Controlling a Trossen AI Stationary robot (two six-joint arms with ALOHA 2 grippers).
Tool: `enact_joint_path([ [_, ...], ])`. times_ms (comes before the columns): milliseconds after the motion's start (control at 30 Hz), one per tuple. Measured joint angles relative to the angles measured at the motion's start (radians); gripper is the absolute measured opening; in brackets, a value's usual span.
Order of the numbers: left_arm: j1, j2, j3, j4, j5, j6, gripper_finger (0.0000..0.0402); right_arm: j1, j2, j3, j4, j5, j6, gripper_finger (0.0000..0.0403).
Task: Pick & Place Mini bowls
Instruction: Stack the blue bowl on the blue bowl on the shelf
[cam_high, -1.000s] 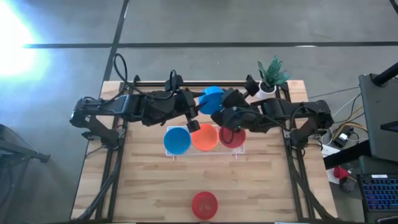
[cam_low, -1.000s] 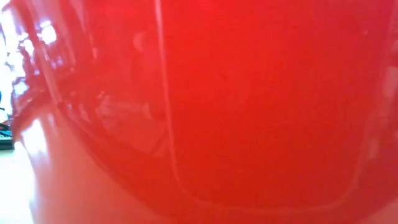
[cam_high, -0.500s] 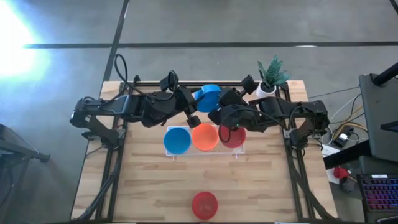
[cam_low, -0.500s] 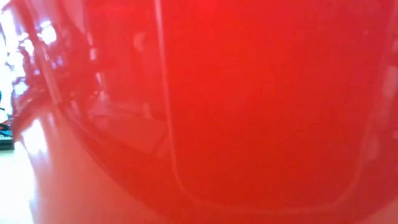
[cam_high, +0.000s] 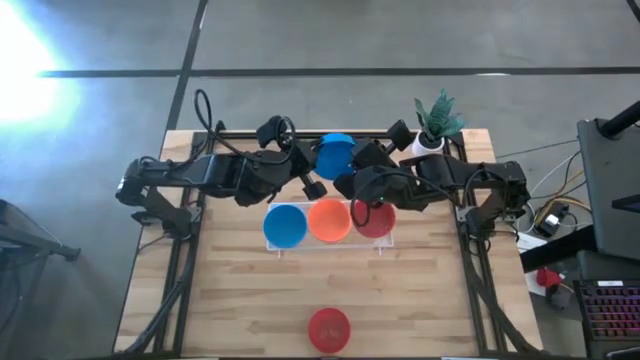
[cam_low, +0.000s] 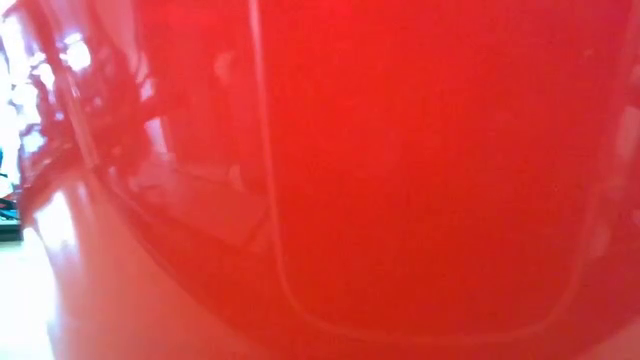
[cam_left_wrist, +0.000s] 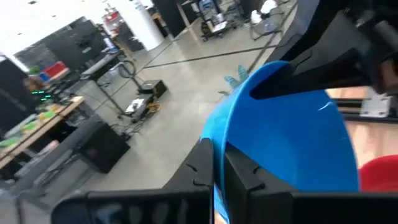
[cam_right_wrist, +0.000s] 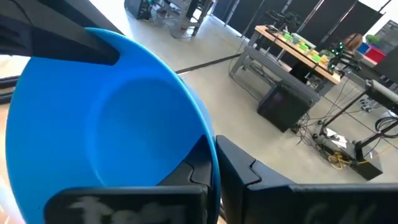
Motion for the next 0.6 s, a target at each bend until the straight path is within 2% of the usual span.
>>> enact_joint_path([
  [167, 0.001, -0.007, 0.0, -0.005, -0.008, -0.006, 0.0002, 0.001, 0.0, 0.001, 0.015, -0.003, 0.025, 0.0023],
  [400, 0.01, -0.016, 0.002, -0.028, 0.019, -0.024, 0.0, 0.016, 0.0, 0.018, 0.021, -0.042, -0.018, 0.0086],
  [600, 0.054, -0.041, 0.004, -0.094, 0.125, -0.098, 0.0, 0.063, 0.0, 0.044, 0.037, -0.042, -0.113, 0.0141],
])
